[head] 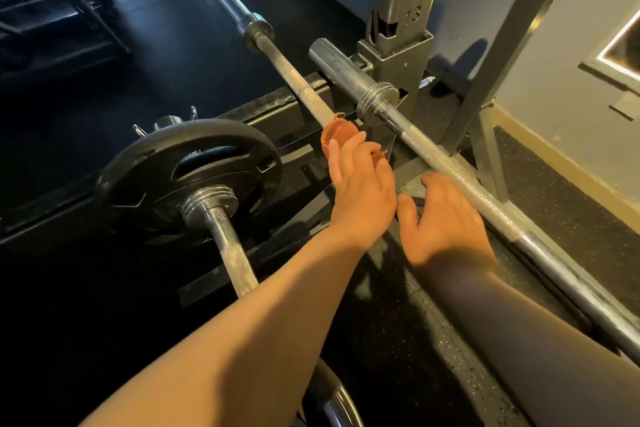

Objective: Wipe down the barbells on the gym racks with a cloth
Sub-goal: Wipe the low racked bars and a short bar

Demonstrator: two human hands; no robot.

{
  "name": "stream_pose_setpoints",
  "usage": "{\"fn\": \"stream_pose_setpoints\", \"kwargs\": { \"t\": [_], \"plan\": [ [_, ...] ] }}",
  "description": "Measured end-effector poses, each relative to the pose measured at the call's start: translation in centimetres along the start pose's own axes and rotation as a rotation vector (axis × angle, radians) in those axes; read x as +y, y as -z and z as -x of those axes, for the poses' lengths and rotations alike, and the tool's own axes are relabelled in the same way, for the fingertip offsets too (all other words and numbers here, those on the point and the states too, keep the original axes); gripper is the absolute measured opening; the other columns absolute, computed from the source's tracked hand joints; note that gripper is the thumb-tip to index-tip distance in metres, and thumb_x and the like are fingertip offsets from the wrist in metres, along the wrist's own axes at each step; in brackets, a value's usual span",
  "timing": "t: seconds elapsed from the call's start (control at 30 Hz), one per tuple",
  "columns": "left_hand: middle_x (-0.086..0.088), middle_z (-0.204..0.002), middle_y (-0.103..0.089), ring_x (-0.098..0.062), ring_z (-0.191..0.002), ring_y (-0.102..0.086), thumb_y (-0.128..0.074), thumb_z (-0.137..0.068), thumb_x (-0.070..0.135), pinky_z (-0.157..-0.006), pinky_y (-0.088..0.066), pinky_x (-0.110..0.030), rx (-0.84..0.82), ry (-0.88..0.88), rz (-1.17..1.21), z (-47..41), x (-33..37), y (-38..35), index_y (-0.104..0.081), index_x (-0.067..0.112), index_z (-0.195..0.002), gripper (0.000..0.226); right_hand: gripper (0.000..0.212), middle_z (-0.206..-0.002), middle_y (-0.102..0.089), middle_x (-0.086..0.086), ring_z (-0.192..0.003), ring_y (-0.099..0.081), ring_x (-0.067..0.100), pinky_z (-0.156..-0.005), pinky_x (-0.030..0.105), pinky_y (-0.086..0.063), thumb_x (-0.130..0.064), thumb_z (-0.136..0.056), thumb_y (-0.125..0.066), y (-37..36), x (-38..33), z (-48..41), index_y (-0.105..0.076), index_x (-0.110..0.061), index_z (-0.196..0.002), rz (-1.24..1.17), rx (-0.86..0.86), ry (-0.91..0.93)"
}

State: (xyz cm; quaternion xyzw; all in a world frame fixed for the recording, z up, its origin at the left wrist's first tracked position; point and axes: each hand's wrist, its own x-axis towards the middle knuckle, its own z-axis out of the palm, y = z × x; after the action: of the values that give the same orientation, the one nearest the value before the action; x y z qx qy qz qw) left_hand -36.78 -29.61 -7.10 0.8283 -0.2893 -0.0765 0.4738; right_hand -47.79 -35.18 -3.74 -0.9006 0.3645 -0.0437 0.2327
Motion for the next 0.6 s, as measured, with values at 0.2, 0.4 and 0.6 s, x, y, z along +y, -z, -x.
{"fn": "stream_pose_setpoints", "kwargs": {
  "t": [0.2, 0.4, 0.6],
  "plan": [
    [0.004, -0.154, -0.027, -0.019, -0.154, 0.008, -0.038, -0.106, 0.019, -0.104, 0.02, -0.007, -0.004, -0.008, -0.023, -0.6, -0.1, 0.7, -0.043, 0.024, -0.125, 0.021, 0.064, -0.16, -0.035, 0.003, -0.146, -0.034, 0.023, -0.122, 0.043, -0.02, -0.051, -0.102, -0.035, 0.2, -0.2, -0.1, -0.028, -0.016, -0.155, 0.013, -0.005, -0.049],
    [0.005, -0.156, -0.025, -0.018, -0.154, 0.009, -0.038, -0.107, 0.018, -0.088, 0.02, 0.007, 0.037, -0.014, -0.015, -0.3, 0.3, -0.1, -0.044, 0.02, -0.13, 0.024, 0.075, -0.171, -0.003, 0.008, -0.157, 0.001, 0.018, -0.128, 0.042, -0.003, -0.052, -0.104, -0.026, -0.1, 0.0, -0.4, -0.008, -0.009, -0.162, 0.109, -0.033, -0.06],
    [0.001, -0.117, -0.047, -0.013, -0.129, -0.03, -0.045, -0.099, 0.015, -0.126, -0.006, -0.048, 0.008, -0.196, -0.181, -2.5, -0.7, 2.1, -0.054, 0.011, -0.111, 0.016, 0.076, -0.17, 0.007, 0.013, -0.157, 0.009, 0.023, -0.128, 0.042, 0.0, -0.055, -0.104, -0.024, -0.2, 0.0, -0.5, -0.007, -0.008, -0.162, 0.118, -0.054, -0.078]
  ]
}}
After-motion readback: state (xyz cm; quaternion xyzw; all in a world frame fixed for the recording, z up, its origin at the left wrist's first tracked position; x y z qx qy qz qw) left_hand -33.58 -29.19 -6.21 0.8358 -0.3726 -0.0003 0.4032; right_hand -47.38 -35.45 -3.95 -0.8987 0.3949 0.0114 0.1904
